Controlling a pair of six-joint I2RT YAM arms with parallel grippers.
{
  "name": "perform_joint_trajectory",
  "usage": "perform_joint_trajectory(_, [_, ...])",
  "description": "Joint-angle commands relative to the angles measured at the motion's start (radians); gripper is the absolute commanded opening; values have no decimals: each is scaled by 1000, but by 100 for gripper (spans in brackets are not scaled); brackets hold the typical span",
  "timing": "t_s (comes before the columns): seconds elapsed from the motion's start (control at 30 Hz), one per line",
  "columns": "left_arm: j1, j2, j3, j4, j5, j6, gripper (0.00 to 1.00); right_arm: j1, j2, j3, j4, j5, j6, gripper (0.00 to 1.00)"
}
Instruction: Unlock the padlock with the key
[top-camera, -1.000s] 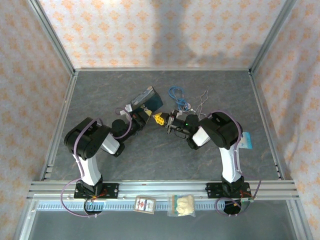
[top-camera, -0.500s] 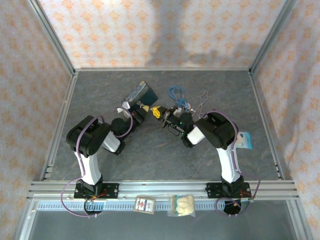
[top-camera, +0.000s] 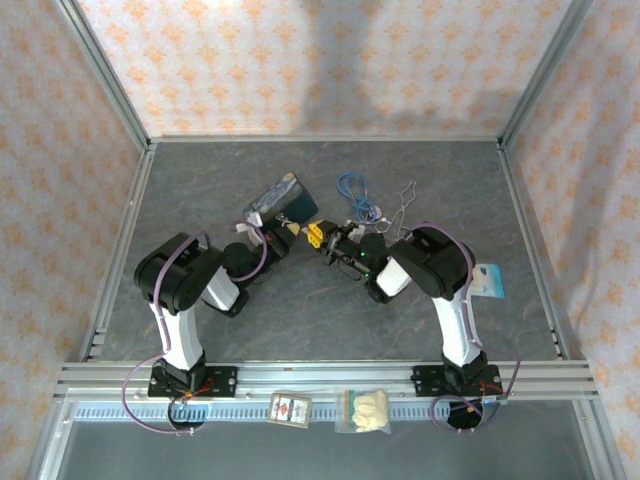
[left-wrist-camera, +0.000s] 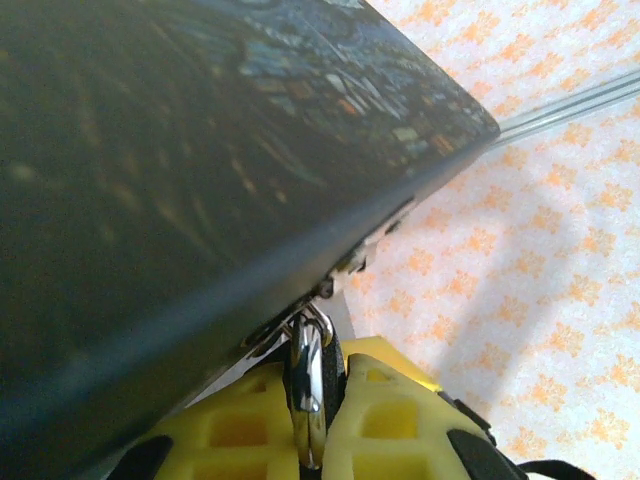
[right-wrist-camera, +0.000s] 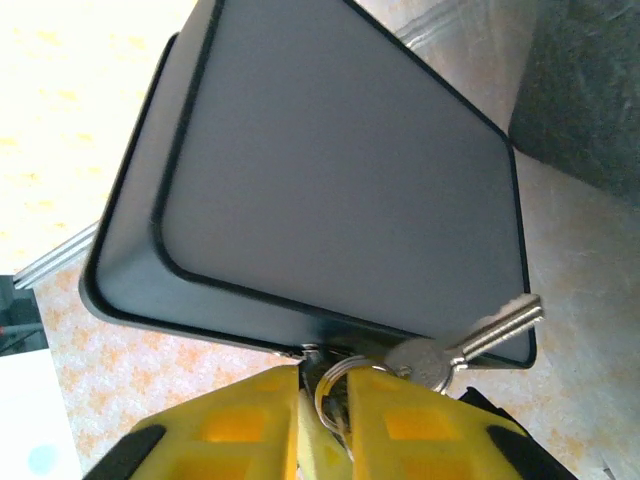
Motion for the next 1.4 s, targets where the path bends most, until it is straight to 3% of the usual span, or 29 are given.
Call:
perform_joint_trajectory(0.0, [-13, 3, -22, 186, 16, 13, 0, -18, -55, -28, 323, 69, 453, 28])
perform_joint_trajectory(0.1, [-11, -19, -14, 99, -21, 14, 0, -19, -58, -65, 322, 65, 423, 37])
perform_joint_trajectory(0.23, [-7, -86, -1, -71, -52, 22, 0, -38, -59, -113, 289, -3, 298, 55])
perform_joint_trajectory(0.3, [-7, -130, 10, -174, -58, 47, 0, -49, -66, -152, 261, -14, 232, 57])
perform_joint_trajectory(0.47, [-7, -240, 44, -486, -75, 131, 0, -83, -115, -188, 83, -111, -15, 58])
perform_joint_trajectory(0.6, [-13, -278, 61, -634, -77, 173, 0, -91, -215, -161, -186, -188, -257, 59])
perform_joint_trajectory(0.7, [-30, -302, 91, -773, -82, 208, 0, -92, -318, -101, -513, -208, -509, 60])
perform_joint_trajectory(0.83, [-56, -333, 114, -902, -98, 237, 0, -89, -428, 12, -989, -126, -906, 62])
perform_joint_trajectory(0.93, [-57, -336, 124, -922, -67, 199, 0, -84, -458, 78, -1198, -56, -1167, 62])
perform_joint_trajectory(1.17, [-56, -337, 230, -1064, -3, 171, 0, -60, -512, 70, -1312, 18, -1660, 51])
perform_joint_trajectory(1.37, [-55, -309, 308, -1133, 68, 175, 0, 49, -526, 92, -1360, 111, -1968, 45])
